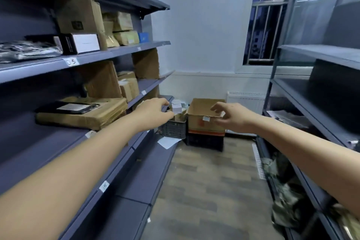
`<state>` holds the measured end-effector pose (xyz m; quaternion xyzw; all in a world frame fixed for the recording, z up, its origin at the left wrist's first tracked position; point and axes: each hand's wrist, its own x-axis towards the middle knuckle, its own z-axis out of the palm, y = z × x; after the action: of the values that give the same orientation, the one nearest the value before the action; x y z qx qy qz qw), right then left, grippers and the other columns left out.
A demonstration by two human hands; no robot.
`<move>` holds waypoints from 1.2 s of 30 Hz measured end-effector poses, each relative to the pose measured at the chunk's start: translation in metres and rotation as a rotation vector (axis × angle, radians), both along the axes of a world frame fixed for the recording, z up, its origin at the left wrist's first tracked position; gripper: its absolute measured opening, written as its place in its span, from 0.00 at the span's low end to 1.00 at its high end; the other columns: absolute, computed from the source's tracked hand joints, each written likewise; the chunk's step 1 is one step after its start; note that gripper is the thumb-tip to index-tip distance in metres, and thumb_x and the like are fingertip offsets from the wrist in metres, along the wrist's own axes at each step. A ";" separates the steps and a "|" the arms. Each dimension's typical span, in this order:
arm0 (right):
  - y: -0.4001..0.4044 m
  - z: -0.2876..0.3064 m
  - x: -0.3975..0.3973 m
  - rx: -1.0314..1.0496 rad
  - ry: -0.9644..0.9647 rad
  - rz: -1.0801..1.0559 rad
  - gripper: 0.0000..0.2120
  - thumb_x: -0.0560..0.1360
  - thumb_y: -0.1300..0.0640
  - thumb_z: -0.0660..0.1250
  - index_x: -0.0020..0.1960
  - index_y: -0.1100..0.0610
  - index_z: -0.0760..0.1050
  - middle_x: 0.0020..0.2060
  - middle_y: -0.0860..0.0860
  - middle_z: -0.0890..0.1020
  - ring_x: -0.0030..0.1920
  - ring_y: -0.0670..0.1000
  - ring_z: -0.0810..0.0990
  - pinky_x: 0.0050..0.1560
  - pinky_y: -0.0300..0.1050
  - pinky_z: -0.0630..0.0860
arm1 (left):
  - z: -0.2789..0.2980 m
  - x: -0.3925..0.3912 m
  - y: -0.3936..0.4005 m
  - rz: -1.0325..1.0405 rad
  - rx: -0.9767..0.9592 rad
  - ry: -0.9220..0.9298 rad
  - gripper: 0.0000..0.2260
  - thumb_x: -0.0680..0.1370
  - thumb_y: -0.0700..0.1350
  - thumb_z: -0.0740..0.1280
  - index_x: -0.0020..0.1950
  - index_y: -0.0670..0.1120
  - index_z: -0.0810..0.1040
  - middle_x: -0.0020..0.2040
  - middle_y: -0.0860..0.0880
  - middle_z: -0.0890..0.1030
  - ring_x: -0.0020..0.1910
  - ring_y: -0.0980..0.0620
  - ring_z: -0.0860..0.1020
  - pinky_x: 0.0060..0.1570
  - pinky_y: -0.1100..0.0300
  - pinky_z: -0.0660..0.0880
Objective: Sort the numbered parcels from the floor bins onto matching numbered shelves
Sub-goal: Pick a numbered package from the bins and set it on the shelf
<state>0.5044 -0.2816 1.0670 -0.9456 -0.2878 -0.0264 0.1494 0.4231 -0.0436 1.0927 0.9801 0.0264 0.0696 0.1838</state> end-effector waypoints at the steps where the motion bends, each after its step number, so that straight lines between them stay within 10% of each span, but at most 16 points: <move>1: -0.002 -0.007 0.015 -0.012 0.007 -0.009 0.20 0.79 0.52 0.64 0.69 0.54 0.69 0.66 0.52 0.75 0.62 0.52 0.76 0.58 0.41 0.68 | -0.007 0.020 0.000 -0.017 0.013 0.007 0.21 0.80 0.53 0.61 0.72 0.49 0.69 0.67 0.49 0.74 0.64 0.46 0.72 0.60 0.54 0.70; 36: -0.030 -0.159 0.688 -0.253 0.326 -0.193 0.29 0.78 0.51 0.61 0.77 0.51 0.57 0.73 0.52 0.65 0.68 0.56 0.70 0.63 0.53 0.72 | -0.165 0.744 -0.009 -0.259 0.136 0.260 0.24 0.80 0.53 0.59 0.75 0.50 0.64 0.75 0.51 0.66 0.74 0.50 0.62 0.76 0.50 0.52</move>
<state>1.1927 -0.3116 0.9077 -0.9717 -0.1690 0.1490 0.0708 1.1668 -0.0522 0.9272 0.9863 -0.0810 -0.0802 0.1196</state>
